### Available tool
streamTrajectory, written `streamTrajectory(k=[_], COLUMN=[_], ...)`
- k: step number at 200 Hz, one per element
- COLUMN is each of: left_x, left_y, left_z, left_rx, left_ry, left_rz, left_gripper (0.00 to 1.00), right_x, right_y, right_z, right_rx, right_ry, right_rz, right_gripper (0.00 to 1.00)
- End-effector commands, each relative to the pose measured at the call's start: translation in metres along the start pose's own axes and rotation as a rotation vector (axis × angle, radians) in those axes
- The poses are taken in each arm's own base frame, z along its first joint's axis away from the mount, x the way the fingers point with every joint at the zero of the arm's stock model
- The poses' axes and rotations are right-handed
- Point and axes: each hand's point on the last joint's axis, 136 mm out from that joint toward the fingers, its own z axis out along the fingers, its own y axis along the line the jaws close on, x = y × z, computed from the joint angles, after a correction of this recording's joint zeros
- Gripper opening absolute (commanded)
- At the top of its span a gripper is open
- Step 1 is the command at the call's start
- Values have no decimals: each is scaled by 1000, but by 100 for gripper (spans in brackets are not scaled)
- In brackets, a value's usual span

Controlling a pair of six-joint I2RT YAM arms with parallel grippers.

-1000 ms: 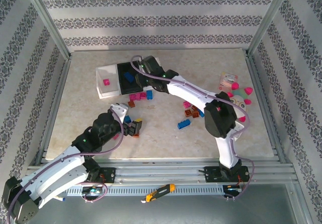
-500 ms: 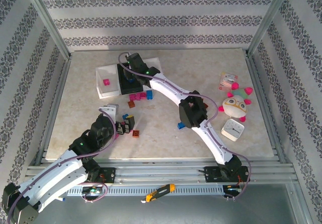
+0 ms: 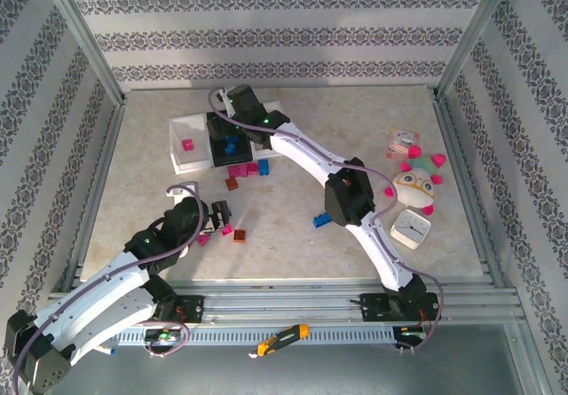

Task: Sort the legos into containers by color
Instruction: Place the lego in the container, then pick up the lego from the middle-left of the table.

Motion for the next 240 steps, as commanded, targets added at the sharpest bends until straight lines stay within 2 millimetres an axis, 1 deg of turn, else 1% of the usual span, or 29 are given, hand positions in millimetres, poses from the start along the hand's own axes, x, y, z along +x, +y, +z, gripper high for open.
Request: streamTrajectory(k=[1, 2, 6, 8, 10, 14, 17, 19, 22, 27, 29, 31, 36, 46, 47, 52, 57, 65, 67, 79, 103, 116, 122, 133, 147, 177, 198, 219, 240], left_x=[3, 3, 3, 3, 4, 4, 4, 5, 6, 6, 6, 6, 7, 8, 8, 10, 11, 14, 15, 19, 31, 37, 40, 44, 49, 64, 79, 97, 111], left_y=[12, 12, 12, 12, 12, 13, 14, 14, 15, 15, 16, 16, 16, 14, 14, 14, 13, 13, 13, 14, 11, 4, 1, -7, -19, -33, -41, -45, -48], left_z=[-5, -5, -5, -6, -6, -7, -8, -8, -9, -11, -11, -12, -14, -16, -17, -18, -19, -21, -22, -24, -25, -22, -19, -13, -4, 10, 15, 18, 22], left_rx=[-80, -81, -85, -89, -93, -102, -109, -112, -119, -127, -132, -133, -136, -134, -134, -135, -136, -145, -147, -164, -183, -167, -160, -139, -107, -86, -76, -79, -80], left_ry=[61, 63, 69, 72, 78, 86, 92, 96, 104, 114, 119, 122, 133, 155, 157, 173, 187, 213, 218, 251, 334, 374, 388, 404, 424, 484, 536, 590, 630], left_rz=[-60, -60, -62, -64, -64, -71, -74, -76, -81, -91, -95, -98, -107, -118, -118, -123, -128, -137, -139, -156, -182, -186, -182, -164, -130, -82, -41, 4, 19], left_gripper=[99, 99, 99, 99, 99, 99, 99, 99, 99, 99, 99, 99, 99, 99, 99, 99, 99, 99, 99, 99, 100, 98, 97, 94, 90, 84, 80, 78, 75], right_x=[-43, -45, -41, -44, -38, -39, -33, -35, -30, -25, -27, -22, -20, -5, -7, -1, 9, 19, 28, 44, 89, 110, 116, 130, 149, 172, 184, 190, 194], right_y=[30, 31, 32, 34, 32, 35, 35, 36, 36, 36, 37, 37, 38, 38, 39, 40, 39, 38, 37, 38, 31, 29, 30, 32, 28, 11, -2, -14, -20], right_z=[-56, -59, -63, -67, -66, -73, -74, -79, -80, -87, -92, -93, -103, -114, -118, -126, -131, -143, -142, -160, -184, -196, -202, -213, -222, -244, -258, -271, -279], right_rx=[-93, -96, -100, -106, -105, -113, -116, -119, -120, -121, -124, -123, -126, -120, -121, -118, -113, -105, -100, -91, -45, -28, -24, -8, 25, 73, 116, 159, 180], right_ry=[-125, -134, -133, -144, -136, -148, -140, -149, -140, -137, -144, -135, -142, -132, -139, -140, -127, -121, -104, -99, -45, -22, -19, -7, 10, -12, -28, -48, -60], right_rz=[-60, -61, -58, -56, -53, -49, -46, -45, -41, -36, -36, -34, -32, -30, -30, -28, -26, -24, -25, -30, -13, 9, 9, 3, 24, 136, 156, 163, 172], right_gripper=[83, 83, 83, 83, 83, 83, 83, 83, 83, 84, 83, 83, 83, 83, 83, 83, 83, 83, 83, 84, 84, 84, 84, 84, 84, 84, 84, 84, 84])
